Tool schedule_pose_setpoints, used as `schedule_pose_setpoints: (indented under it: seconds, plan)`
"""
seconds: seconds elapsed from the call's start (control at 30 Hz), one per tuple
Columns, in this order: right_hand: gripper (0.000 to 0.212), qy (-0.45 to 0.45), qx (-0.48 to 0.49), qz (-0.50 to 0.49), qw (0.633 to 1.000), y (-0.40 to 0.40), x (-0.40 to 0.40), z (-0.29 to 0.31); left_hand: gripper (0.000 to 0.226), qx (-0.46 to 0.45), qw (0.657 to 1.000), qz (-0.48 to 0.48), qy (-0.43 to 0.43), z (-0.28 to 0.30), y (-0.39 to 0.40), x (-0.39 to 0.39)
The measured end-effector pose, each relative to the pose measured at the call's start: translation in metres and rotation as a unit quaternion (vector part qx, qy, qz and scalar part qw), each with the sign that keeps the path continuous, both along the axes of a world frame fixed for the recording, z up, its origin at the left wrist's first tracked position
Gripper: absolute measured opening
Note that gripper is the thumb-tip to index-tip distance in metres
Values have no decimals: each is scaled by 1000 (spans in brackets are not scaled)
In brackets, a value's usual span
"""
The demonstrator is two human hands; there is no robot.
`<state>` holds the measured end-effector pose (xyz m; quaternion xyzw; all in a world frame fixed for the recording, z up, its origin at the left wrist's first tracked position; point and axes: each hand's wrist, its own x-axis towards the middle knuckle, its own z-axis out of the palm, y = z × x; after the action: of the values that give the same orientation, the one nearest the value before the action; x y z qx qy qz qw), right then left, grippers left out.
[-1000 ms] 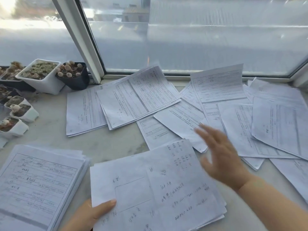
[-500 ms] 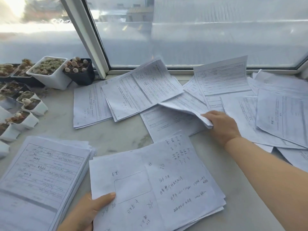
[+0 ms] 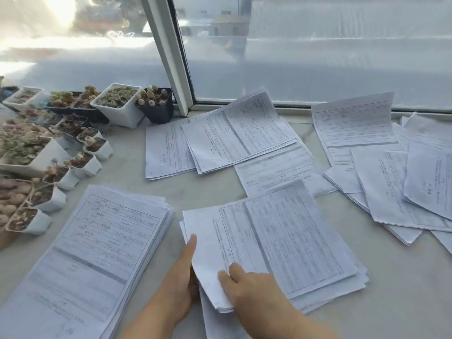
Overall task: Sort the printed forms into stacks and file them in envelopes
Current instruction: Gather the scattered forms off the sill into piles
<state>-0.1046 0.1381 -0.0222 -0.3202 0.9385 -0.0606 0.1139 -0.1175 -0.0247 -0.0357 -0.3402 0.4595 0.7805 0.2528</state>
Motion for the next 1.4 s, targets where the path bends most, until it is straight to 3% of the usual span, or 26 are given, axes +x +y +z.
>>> schedule_pose_setpoints:
  seconds: [0.07,0.17,0.2,0.27,0.33,0.43,0.53,0.63,0.77,0.87,0.93,0.97,1.1,1.23,1.3,1.4]
  plan:
    - [67,-51,-8,2,999,-10,0,6,36,-57,998,-21,10,-1,-4,1]
    - [80,-173,-91,-3,981,-10,-21,13,23,-128,991,-42,12,0,-18,1]
    - [78,-173,-142,-37,974,-9,-37,14,22,-138,989,-45,12,0,-22,-2]
    - [67,-88,-185,-124,971,-9,-85,10,19,-149,988,-45,0,-1,-29,-8]
    - [79,-29,-138,-154,978,-12,-143,3,14,-159,985,-59,-14,-5,-31,-12]
    - [112,-34,-21,-171,984,-28,-217,-16,14,-170,982,-76,-20,-14,-34,-14]
    - [121,-48,0,-204,978,-44,-261,-37,26,-177,980,-86,-21,-21,-38,-18]
    - [98,-51,-20,-268,962,-55,-279,-53,17,-203,972,-120,-23,-26,-43,-21]
    - [52,72,-10,-226,971,-55,-280,-62,20,-230,963,-136,-32,-26,-45,-22]
    - [64,20,-5,-191,981,-42,-286,-56,13,-234,961,-147,-27,-23,-45,-21]
    - [82,-25,-8,-206,978,-36,-288,-51,9,-229,962,-150,-24,-21,-46,-20]
    - [80,-27,-17,-218,975,-35,-289,-51,8,-226,962,-148,-23,-19,-46,-20]
    - [53,24,-57,-218,974,-33,-291,-59,9,-230,961,-153,-23,-19,-46,-23]
    - [25,-3,-160,-254,954,-26,-299,-53,22,-222,965,-138,-33,-21,-47,-22]
    - [28,-10,-185,-268,945,-25,-293,-39,14,-203,970,-128,-25,-20,-46,-21]
    - [19,67,-183,-164,967,-18,-257,-15,12,-165,982,-93,-28,-18,-43,-19]
